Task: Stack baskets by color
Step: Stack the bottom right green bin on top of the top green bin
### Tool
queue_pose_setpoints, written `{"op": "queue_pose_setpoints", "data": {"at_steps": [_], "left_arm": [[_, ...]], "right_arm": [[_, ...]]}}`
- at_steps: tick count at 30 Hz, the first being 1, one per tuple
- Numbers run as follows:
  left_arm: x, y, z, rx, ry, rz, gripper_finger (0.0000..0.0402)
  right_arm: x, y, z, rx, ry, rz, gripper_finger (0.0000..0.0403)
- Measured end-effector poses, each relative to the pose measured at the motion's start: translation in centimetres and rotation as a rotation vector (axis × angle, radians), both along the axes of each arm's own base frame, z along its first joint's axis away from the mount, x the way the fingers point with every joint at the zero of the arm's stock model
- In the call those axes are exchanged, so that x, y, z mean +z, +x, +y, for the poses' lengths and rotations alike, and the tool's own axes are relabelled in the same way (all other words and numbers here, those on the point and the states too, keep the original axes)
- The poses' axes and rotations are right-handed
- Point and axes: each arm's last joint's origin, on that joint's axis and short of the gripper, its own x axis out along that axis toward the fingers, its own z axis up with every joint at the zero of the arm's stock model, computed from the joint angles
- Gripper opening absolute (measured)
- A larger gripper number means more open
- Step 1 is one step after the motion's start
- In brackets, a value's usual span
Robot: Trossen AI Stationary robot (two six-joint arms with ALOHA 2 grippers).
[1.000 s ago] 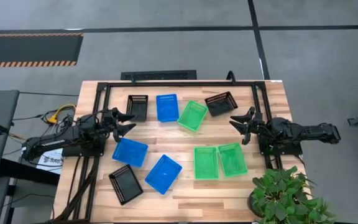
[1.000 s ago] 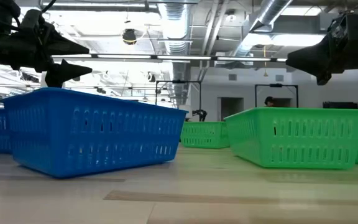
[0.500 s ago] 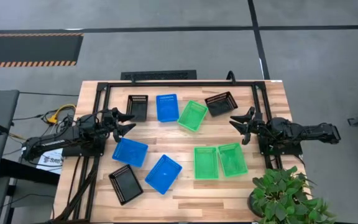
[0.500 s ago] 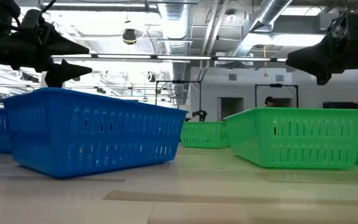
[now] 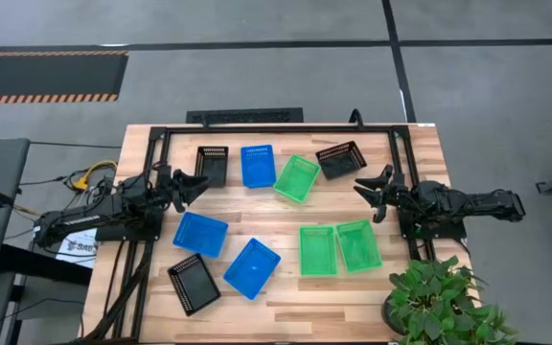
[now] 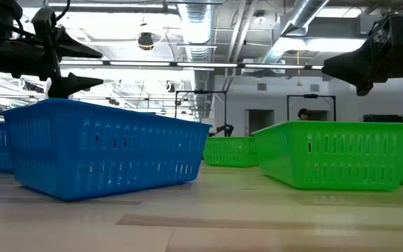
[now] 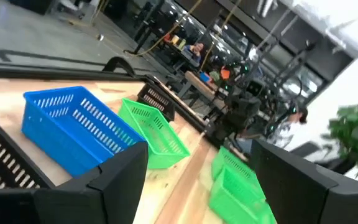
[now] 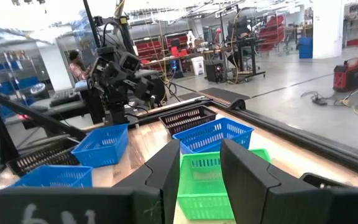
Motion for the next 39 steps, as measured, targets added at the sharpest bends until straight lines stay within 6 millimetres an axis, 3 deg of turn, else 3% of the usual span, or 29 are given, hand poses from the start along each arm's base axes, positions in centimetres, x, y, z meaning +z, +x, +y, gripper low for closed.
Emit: {"op": "queue_pose_setpoints", "data": {"at_steps": [12, 17, 21, 26, 32, 39], "left_arm": [[0.2, -0.1, 0.2, 0.059, -0.403, -0.17, 0.0274], [0.1, -0.1, 0.2, 0.058, -0.63, -0.257, 0.0274], [0.7, -0.1, 0.1, -0.014, -0.7, -0.315, 0.0274], [3.6, -0.7, -0.2, -0.112, -0.618, -0.476, 0.0274], [8.3, -2.4, -0.4, -0.091, -0.439, -0.628, 0.0274], [11.9, -2.9, -0.5, -0.008, -0.345, -0.525, 0.0274]], "right_arm": [[1.1, -0.2, 0.0, 0.064, 0.591, -0.297, 0.0137], [1.5, -0.3, -0.5, -0.005, 0.718, -0.412, 0.0144], [2.2, -0.5, -0.6, 0.022, 0.772, -0.499, 0.0159], [6.0, -0.7, -0.6, 0.023, 0.686, -0.491, 0.0193], [11.6, 1.5, -0.8, -0.12, 0.59, -0.16, 0.0218], [15.3, 5.1, -0.5, -0.278, 0.705, 0.583, 0.0215]]}}
